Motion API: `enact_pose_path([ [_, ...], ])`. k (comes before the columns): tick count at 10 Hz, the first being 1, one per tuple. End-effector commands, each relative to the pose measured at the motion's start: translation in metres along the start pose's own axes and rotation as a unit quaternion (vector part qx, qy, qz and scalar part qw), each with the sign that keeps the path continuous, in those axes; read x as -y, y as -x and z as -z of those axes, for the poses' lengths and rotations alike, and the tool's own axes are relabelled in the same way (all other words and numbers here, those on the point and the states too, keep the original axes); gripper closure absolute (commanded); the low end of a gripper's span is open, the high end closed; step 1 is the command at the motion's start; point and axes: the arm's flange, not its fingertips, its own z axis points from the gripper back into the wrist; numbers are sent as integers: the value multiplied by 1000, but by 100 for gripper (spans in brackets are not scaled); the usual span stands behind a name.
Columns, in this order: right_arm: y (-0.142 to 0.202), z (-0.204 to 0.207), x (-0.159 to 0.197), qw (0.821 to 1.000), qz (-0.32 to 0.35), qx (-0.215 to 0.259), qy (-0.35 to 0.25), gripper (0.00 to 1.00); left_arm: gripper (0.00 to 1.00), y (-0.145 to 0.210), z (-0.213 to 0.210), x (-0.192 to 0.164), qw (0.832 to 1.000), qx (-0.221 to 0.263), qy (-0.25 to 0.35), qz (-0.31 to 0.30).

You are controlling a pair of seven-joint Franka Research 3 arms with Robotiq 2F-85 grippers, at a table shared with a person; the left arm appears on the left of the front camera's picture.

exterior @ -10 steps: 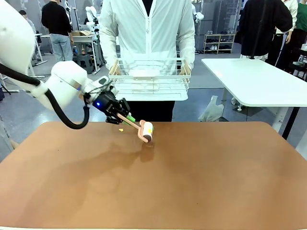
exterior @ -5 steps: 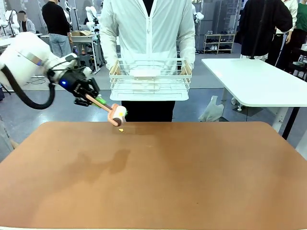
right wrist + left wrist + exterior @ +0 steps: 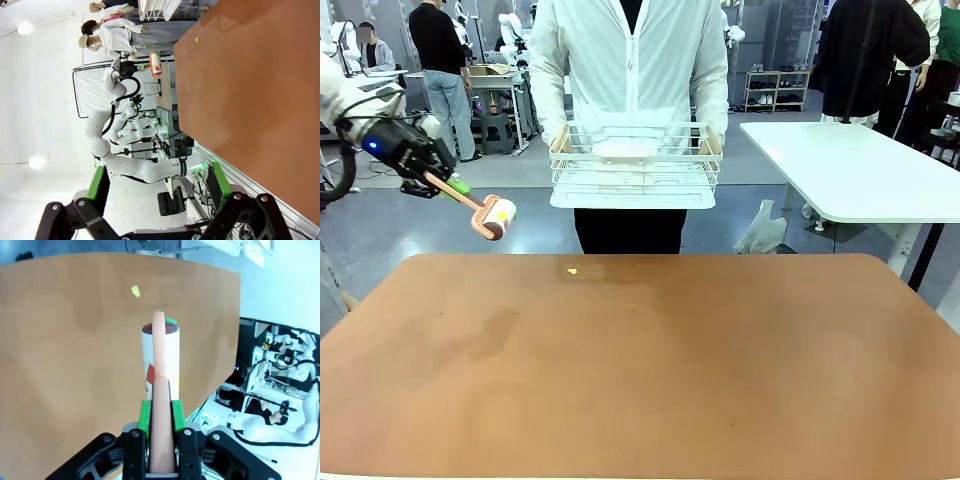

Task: Clean the table.
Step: Clean the table with the Lint Roller when the human lifts the Dish drying rack.

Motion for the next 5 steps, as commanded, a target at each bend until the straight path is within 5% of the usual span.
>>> enact_pose_path([
  [1, 0, 0, -3, 1000, 1, 0, 4, 0, 79, -28, -2, -16, 1000, -17, -9, 11],
  [5, 0, 0, -3, 1000, 1, 0, 4, 0, 79, -72, 16, -28, 997, -10, -67, 42],
])
